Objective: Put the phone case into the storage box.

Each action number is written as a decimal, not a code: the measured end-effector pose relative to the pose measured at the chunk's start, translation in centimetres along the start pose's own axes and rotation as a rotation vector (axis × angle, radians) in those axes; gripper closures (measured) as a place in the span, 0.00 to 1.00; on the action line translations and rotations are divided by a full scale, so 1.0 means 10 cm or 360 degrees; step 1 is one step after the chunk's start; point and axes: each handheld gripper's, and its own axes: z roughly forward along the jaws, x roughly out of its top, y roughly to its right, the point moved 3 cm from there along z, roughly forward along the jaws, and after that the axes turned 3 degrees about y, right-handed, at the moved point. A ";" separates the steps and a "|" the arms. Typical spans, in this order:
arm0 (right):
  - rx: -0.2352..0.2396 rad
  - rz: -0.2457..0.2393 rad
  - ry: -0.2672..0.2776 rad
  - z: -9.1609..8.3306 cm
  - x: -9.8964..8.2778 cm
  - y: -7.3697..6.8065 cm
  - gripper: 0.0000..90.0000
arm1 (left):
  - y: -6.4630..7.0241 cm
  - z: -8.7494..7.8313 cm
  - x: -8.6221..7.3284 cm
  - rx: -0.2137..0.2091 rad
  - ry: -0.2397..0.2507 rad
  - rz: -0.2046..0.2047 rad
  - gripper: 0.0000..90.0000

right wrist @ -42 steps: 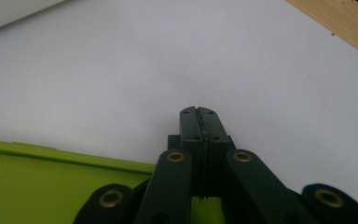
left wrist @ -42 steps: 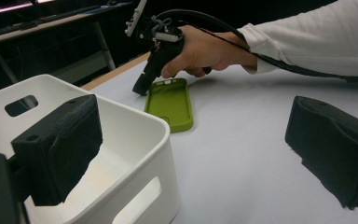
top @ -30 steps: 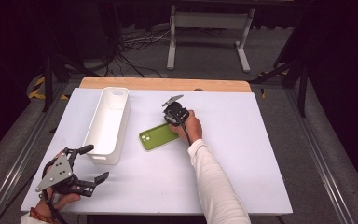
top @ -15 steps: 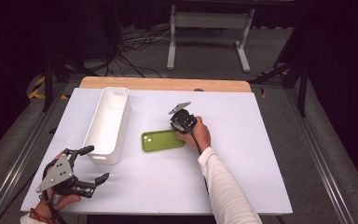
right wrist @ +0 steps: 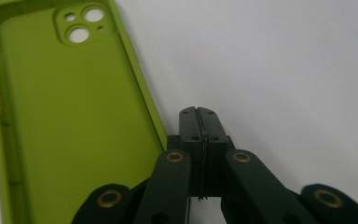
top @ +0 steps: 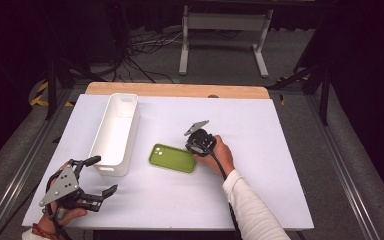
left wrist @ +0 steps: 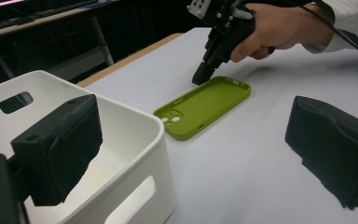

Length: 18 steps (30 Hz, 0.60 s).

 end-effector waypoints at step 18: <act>0.0299 -0.0102 -0.0056 -0.30 -0.25 -0.52 1.00 | -0.01 0.00 0.00 0.0026 -0.0005 -0.0006 0.05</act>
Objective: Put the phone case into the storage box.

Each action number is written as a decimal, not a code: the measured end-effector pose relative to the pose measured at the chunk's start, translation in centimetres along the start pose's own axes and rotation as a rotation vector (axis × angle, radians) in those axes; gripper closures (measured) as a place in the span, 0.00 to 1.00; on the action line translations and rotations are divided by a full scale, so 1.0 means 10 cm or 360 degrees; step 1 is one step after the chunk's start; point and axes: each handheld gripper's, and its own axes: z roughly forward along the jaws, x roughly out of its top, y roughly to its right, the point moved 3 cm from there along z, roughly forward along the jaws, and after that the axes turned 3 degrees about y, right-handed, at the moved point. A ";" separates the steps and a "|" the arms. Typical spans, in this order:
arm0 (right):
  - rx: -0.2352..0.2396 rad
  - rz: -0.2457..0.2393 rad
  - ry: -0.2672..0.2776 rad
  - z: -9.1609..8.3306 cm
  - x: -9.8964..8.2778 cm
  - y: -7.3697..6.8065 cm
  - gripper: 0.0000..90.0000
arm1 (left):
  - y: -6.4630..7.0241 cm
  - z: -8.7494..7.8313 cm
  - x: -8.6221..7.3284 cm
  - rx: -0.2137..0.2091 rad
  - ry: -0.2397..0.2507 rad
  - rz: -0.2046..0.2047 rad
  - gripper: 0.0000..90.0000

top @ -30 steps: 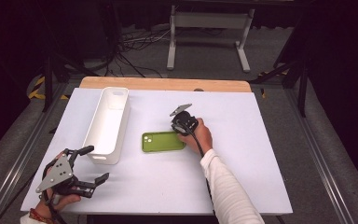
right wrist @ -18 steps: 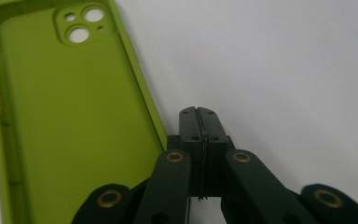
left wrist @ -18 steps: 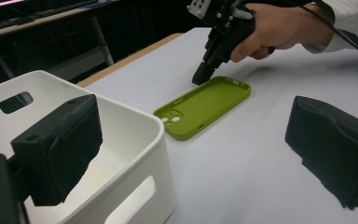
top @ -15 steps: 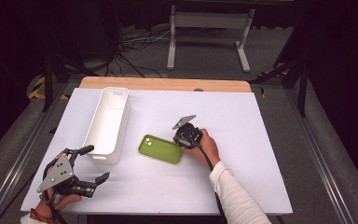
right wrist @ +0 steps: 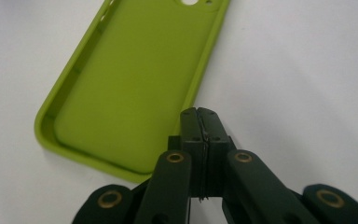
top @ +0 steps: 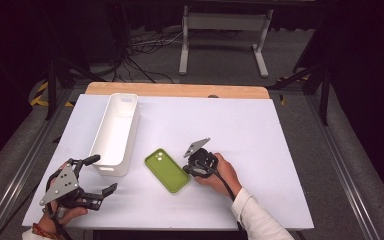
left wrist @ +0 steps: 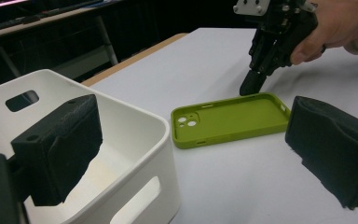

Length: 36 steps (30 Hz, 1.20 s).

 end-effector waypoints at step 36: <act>0.0028 -0.0142 0.0135 -0.19 0.11 -0.38 0.69 | -0.01 -0.01 0.00 0.0006 -0.0028 0.0008 0.05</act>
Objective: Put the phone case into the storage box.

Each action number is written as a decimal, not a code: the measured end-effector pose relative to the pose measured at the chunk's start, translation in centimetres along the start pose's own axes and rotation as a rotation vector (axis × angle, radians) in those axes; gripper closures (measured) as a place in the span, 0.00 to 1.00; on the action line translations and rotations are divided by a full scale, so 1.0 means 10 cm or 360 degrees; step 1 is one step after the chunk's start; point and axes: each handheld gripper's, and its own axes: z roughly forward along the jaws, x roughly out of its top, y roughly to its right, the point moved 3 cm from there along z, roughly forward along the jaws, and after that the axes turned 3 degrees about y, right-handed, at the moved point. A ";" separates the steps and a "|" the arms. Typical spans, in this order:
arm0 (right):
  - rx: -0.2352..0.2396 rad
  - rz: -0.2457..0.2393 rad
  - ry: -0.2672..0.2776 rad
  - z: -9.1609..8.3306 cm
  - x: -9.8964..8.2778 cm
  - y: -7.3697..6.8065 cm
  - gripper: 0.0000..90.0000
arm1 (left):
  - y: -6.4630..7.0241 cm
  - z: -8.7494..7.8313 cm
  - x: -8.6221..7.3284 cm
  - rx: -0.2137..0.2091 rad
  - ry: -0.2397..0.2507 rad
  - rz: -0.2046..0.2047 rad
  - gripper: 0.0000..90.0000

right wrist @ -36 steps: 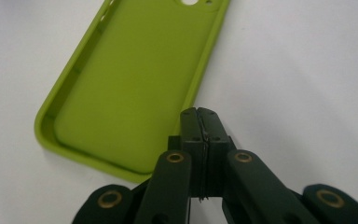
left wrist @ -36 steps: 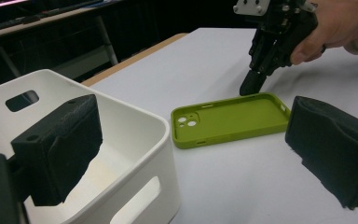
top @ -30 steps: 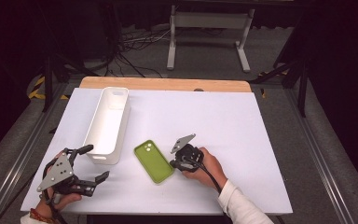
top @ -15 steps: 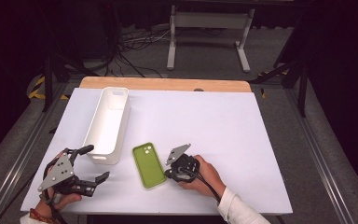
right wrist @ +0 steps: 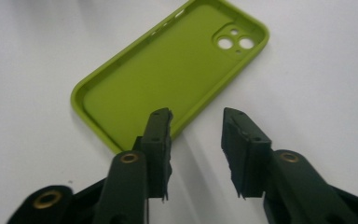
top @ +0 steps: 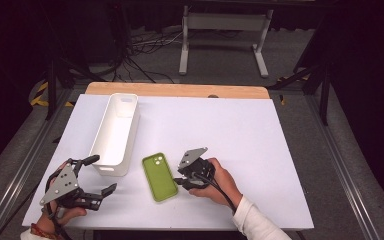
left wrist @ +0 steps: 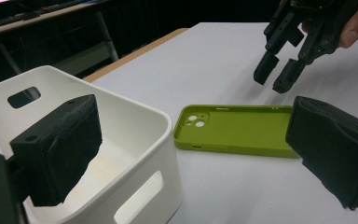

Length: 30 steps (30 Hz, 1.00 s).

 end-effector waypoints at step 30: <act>-0.0122 0.0238 -0.0189 0.55 0.64 0.40 0.20 | 0.04 0.03 -0.01 -0.0028 -0.0043 0.0038 0.04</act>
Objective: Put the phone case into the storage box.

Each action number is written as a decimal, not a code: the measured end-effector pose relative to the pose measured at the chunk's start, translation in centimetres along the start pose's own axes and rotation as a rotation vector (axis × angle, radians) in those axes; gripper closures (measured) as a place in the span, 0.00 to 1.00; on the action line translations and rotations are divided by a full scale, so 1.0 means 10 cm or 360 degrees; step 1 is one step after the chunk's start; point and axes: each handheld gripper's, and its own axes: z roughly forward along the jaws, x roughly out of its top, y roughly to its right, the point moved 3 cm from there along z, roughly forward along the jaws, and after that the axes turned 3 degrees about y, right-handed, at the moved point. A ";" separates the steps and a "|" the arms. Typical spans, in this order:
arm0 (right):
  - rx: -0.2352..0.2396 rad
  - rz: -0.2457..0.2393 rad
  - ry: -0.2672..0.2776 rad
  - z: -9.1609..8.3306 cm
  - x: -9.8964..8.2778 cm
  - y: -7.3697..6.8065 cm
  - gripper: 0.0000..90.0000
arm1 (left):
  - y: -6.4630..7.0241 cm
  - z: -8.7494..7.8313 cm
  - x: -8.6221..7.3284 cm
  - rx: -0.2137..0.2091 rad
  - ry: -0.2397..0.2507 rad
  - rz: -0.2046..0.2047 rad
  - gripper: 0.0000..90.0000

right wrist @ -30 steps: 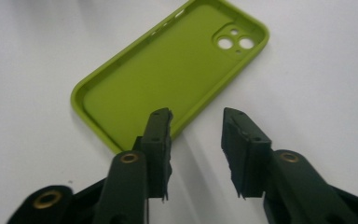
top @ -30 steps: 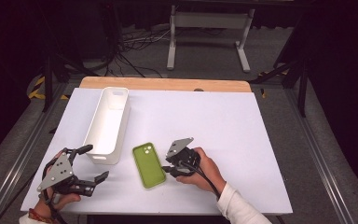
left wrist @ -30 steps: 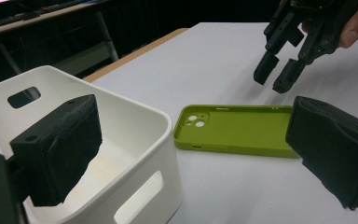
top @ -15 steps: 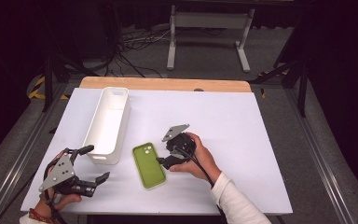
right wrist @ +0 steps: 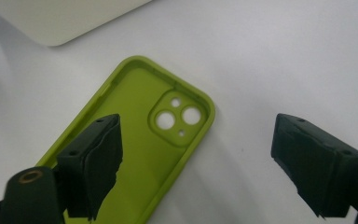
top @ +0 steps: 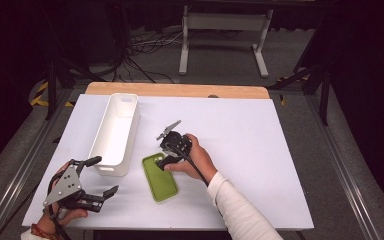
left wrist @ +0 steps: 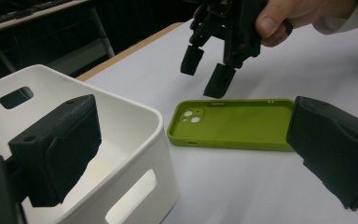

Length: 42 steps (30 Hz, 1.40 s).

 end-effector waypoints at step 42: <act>-0.0019 -0.0058 -0.0360 0.38 0.23 0.07 0.90 | 0.02 0.03 -0.03 -0.0040 -0.0050 0.0024 0.04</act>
